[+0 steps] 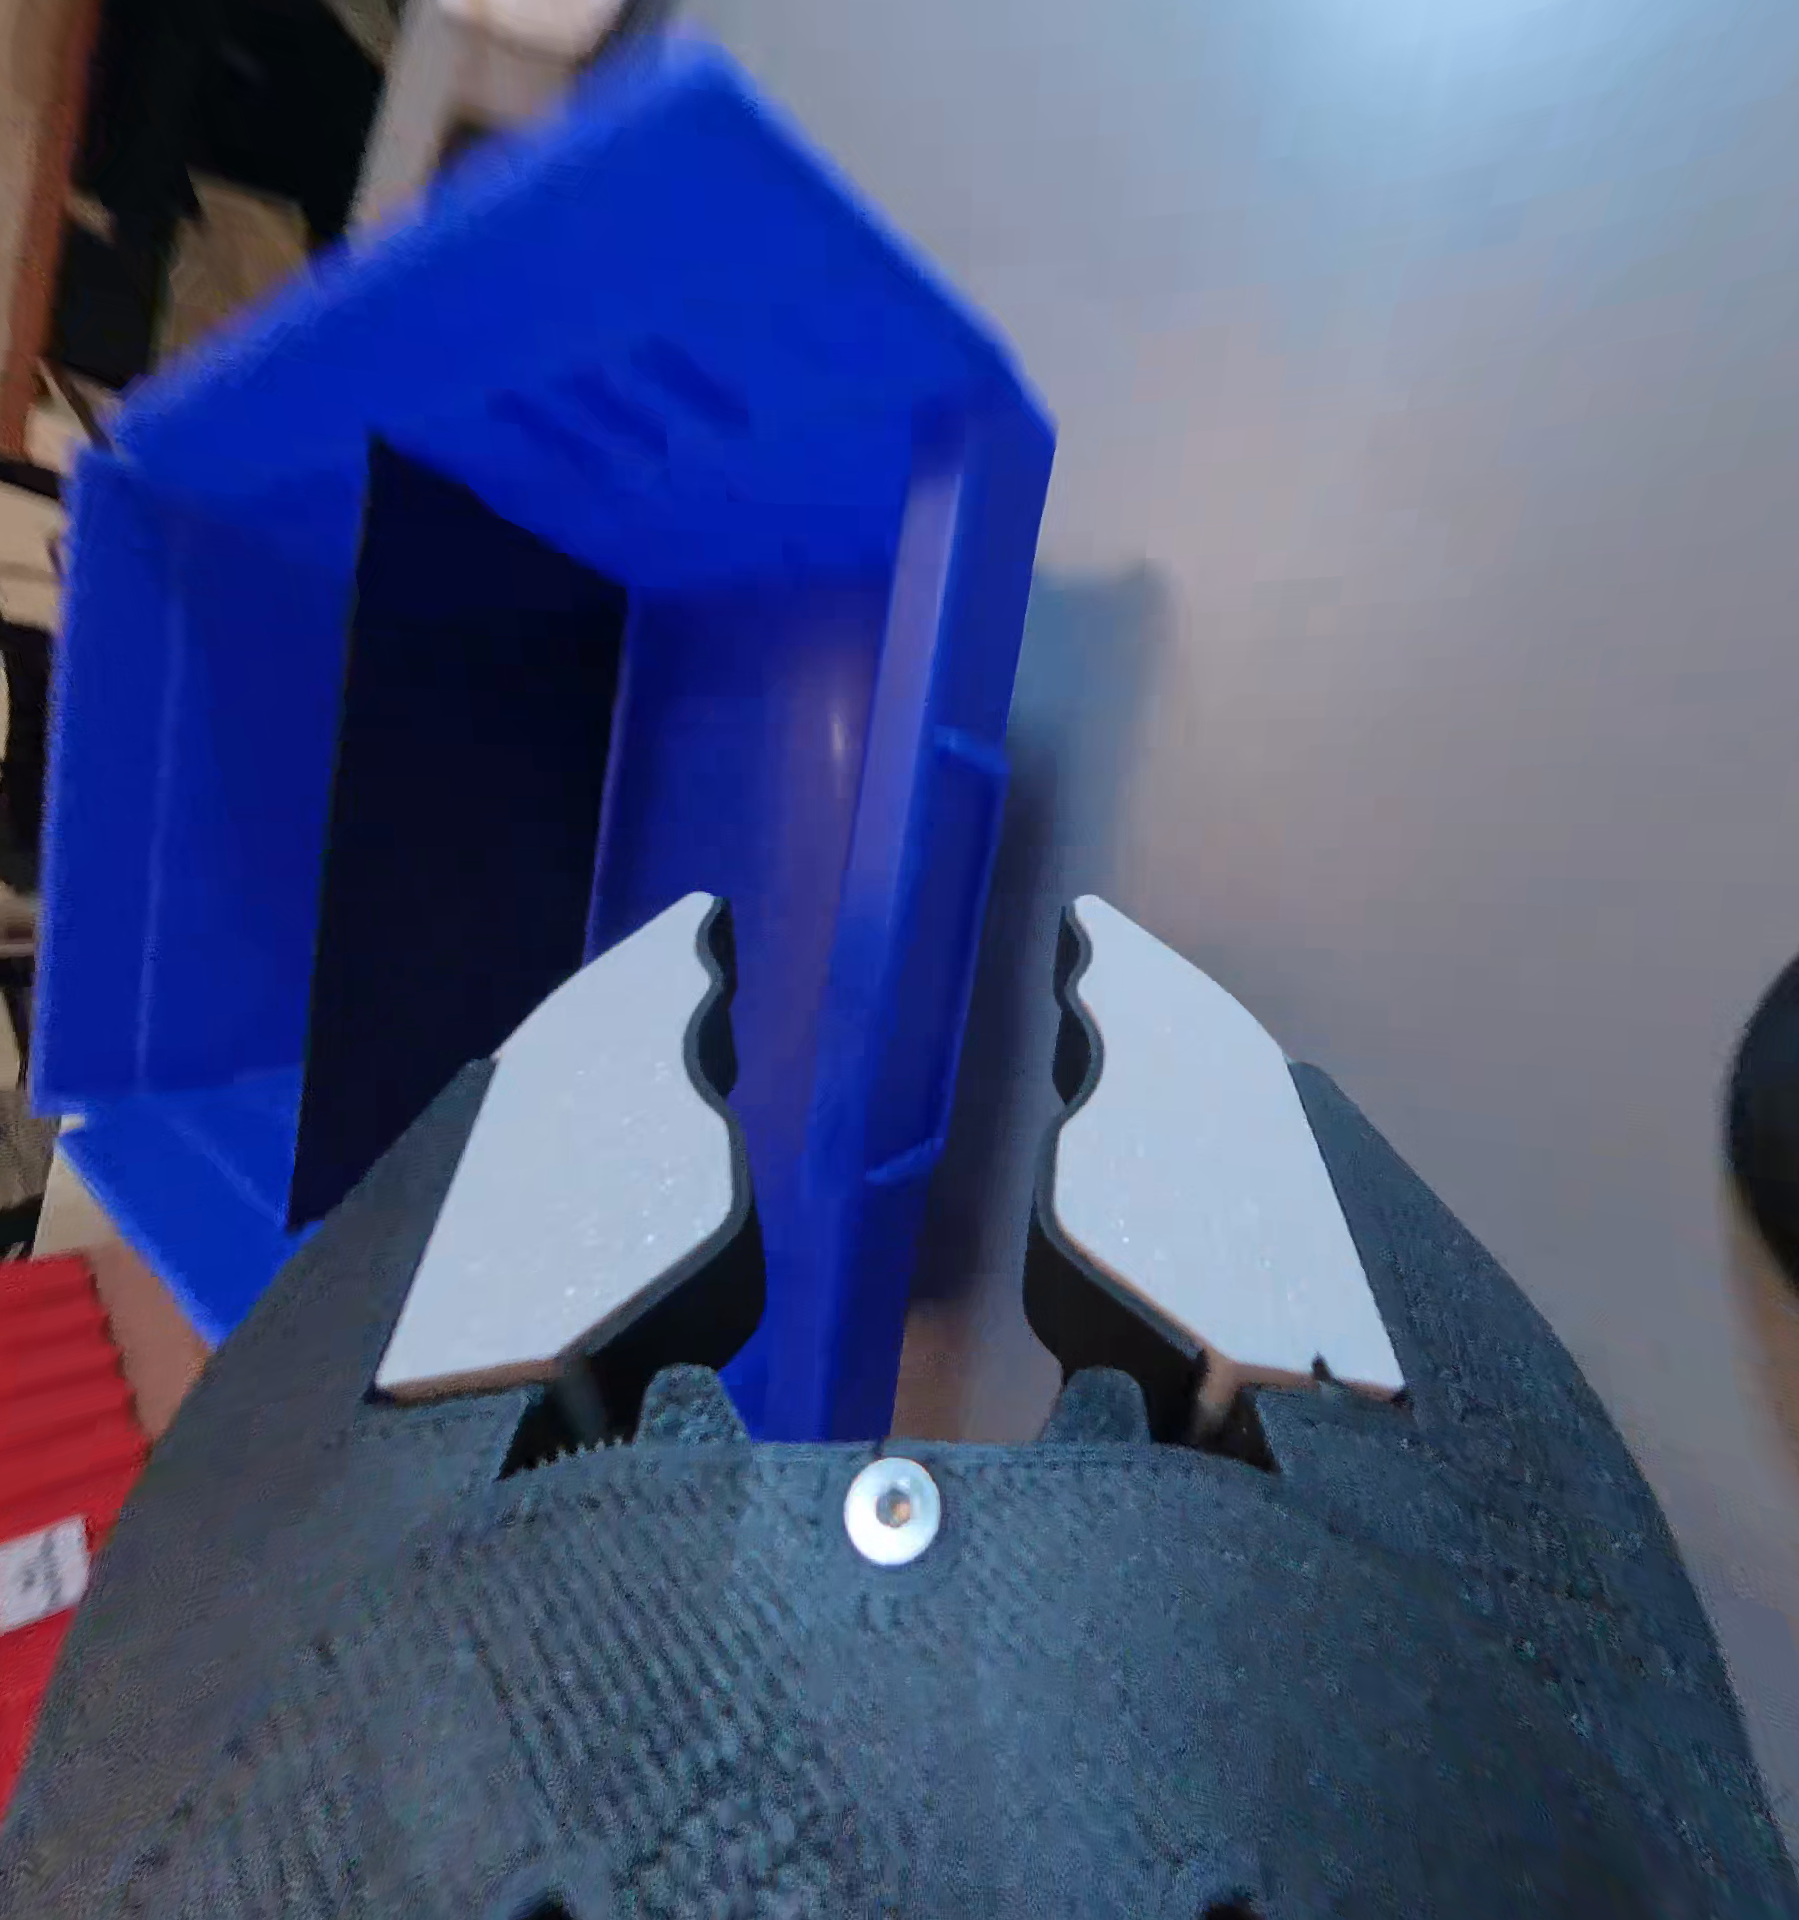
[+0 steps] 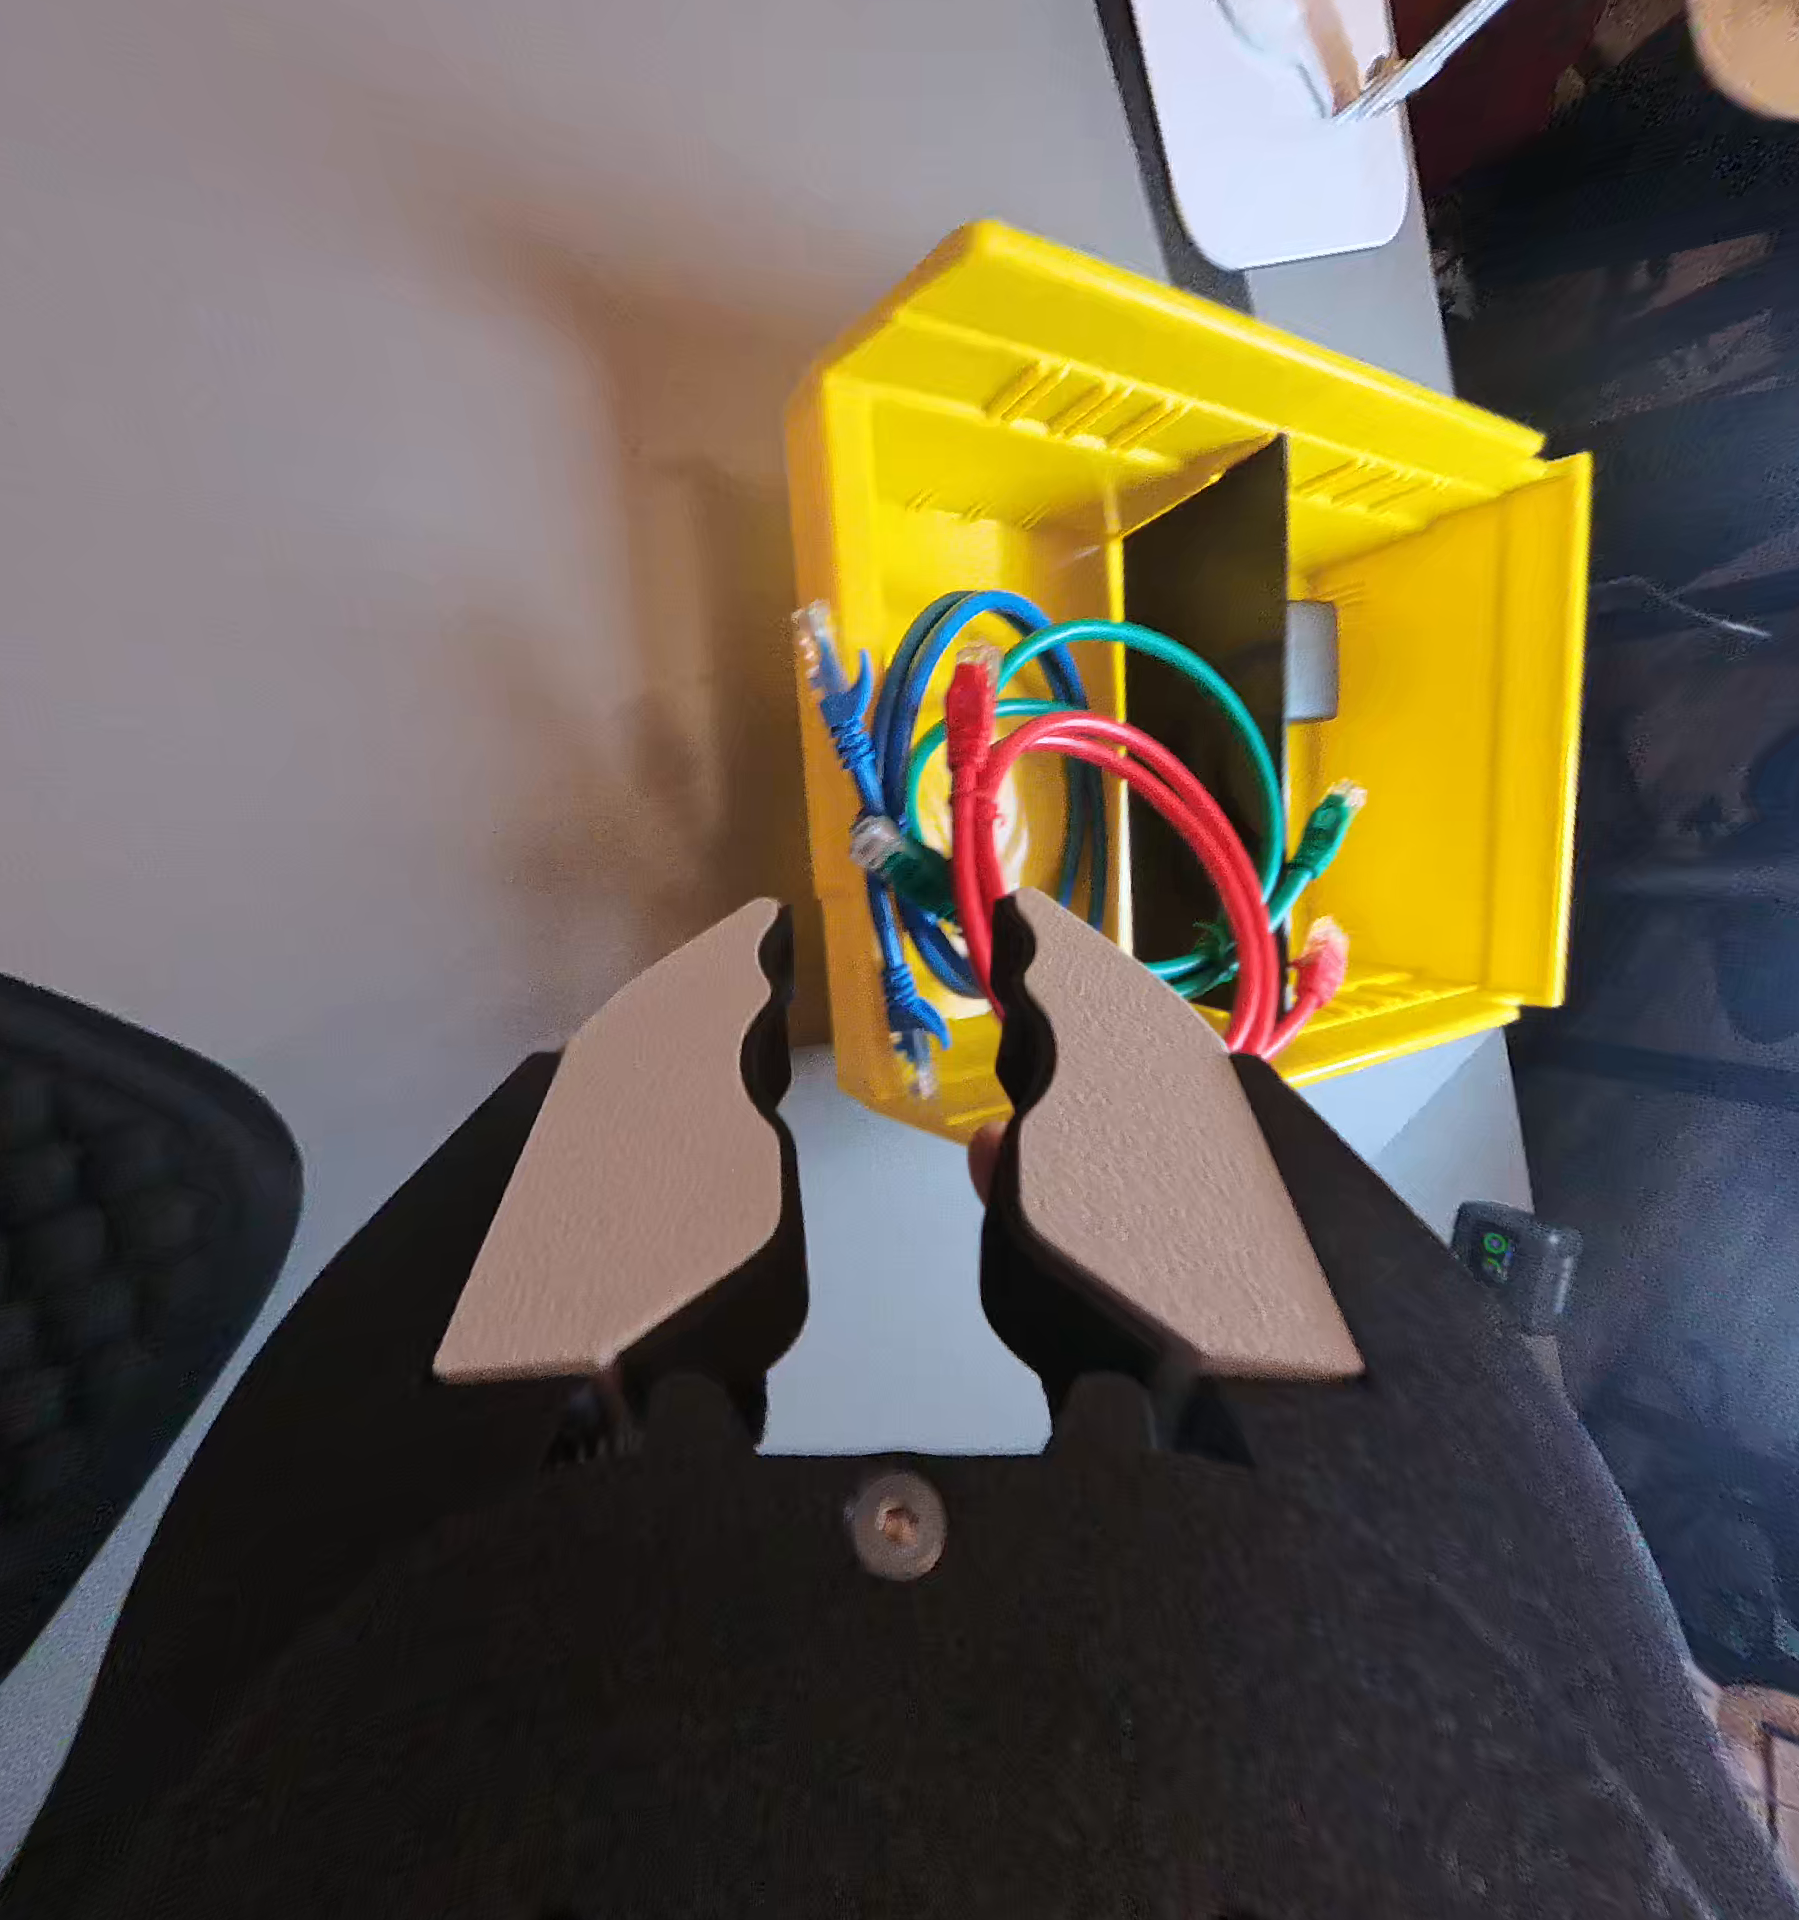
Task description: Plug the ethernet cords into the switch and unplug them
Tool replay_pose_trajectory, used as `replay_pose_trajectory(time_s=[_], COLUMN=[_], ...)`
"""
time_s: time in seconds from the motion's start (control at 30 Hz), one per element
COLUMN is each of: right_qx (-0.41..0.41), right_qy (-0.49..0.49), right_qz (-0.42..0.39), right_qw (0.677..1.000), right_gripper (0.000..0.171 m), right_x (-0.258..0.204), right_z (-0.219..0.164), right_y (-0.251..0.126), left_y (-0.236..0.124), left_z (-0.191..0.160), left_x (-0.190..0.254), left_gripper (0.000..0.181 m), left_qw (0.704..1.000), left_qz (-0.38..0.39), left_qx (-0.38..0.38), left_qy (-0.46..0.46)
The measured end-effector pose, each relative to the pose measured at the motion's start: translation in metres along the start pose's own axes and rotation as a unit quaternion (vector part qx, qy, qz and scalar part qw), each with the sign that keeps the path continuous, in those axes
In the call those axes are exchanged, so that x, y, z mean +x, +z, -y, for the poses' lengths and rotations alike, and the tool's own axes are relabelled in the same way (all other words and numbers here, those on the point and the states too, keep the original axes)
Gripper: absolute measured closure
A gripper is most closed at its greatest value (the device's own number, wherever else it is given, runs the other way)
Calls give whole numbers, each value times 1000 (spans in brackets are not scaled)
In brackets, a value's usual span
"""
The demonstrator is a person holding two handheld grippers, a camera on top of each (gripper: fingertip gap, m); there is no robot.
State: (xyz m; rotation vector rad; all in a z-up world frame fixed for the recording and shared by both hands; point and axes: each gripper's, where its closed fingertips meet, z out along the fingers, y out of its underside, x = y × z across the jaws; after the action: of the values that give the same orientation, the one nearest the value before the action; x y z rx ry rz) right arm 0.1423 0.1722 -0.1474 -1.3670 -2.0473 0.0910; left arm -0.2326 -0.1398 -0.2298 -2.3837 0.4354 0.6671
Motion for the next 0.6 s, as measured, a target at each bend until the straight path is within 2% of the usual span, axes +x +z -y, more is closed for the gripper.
replay_pose_trajectory(time_s=[0.03,0.1,0.2,0.3,0.43,0.6], right_qx=[-7,-25,-75,-68,-78,-94], right_qy=[-1,6,3,9,-48,-69], right_qz=[4,12,-18,-67,-145,-150], right_qw=[1000,1000,997,995,985,982], right_gripper=[134,135,135,135,137,139], right_x=[-11,-32,-46,-39,-21,-8], right_z=[-5,-15,-38,-44,-40,-36], right_y=[1,8,32,57,74,89], left_y=[5,13,20,24,26,30], left_z=[-14,-37,-45,-37,-18,21], left_x=[-1,-1,-5,-5,7,36], left_gripper=[119,131,148,150,151,151], left_qw=[999,996,994,993,989,985], left_qz=[-1,-2,12,24,28,3], left_qx=[-34,-89,-100,-83,-69,-22], left_qy=[6,24,50,82,128,172])
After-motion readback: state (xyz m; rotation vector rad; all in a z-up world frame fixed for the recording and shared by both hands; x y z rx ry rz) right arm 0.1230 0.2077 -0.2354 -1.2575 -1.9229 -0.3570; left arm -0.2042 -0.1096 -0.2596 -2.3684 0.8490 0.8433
